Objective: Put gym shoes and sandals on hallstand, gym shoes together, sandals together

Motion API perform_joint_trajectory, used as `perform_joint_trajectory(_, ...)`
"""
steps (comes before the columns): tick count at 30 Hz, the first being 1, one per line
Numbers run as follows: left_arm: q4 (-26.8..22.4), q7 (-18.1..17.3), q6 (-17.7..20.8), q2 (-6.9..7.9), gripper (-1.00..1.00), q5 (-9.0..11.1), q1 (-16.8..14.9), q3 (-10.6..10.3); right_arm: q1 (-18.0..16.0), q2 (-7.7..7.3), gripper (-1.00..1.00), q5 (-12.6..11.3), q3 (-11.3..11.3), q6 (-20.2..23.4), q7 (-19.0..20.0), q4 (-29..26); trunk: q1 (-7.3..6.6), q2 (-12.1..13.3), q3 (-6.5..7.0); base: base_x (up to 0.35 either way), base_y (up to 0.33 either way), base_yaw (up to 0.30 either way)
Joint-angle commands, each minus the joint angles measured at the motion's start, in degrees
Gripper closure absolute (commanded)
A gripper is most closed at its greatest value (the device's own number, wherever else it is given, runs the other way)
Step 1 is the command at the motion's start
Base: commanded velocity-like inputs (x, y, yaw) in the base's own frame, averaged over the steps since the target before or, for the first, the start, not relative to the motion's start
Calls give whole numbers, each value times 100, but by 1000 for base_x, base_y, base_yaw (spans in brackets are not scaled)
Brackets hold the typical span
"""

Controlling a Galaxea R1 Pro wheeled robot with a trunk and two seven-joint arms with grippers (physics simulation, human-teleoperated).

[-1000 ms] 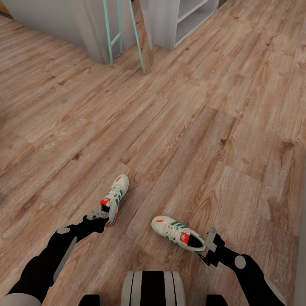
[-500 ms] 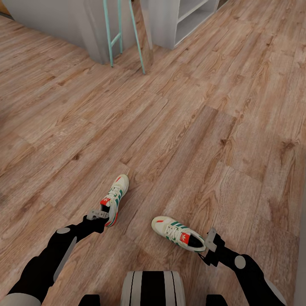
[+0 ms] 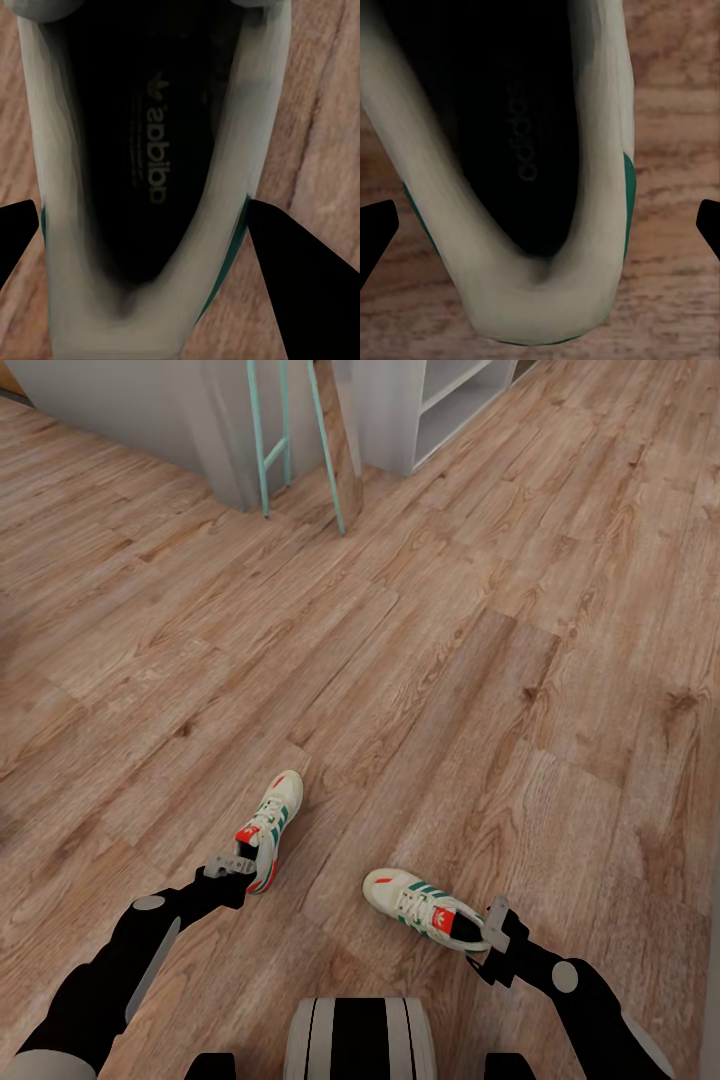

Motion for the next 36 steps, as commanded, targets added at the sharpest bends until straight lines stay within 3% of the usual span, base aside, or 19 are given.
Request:
perform_joint_trajectory(1, -7, -6, 36, 9, 100, 19, 3, -6, -2, 5, -100, 60, -17, -47, 21, -5, -1, -1, -3, 0, 0, 0)
perform_joint_trajectory(24, -9, -6, 36, 13, 100, 19, 5, -6, -1, 5, -100, 60, -15, -47, 21, -5, -1, -1, -3, 12, 10, 0)
perform_joint_trajectory(25, -8, -6, 36, 13, 100, 19, 5, -6, -1, 5, 100, 60, -15, -47, 21, -5, -1, -1, -3, 0, 0, 0)
perform_joint_trajectory(36, -7, -6, 36, 15, 100, 19, 5, -5, -2, 6, 100, 60, -15, -47, 21, -5, -1, -1, -3, 0, 0, 0)
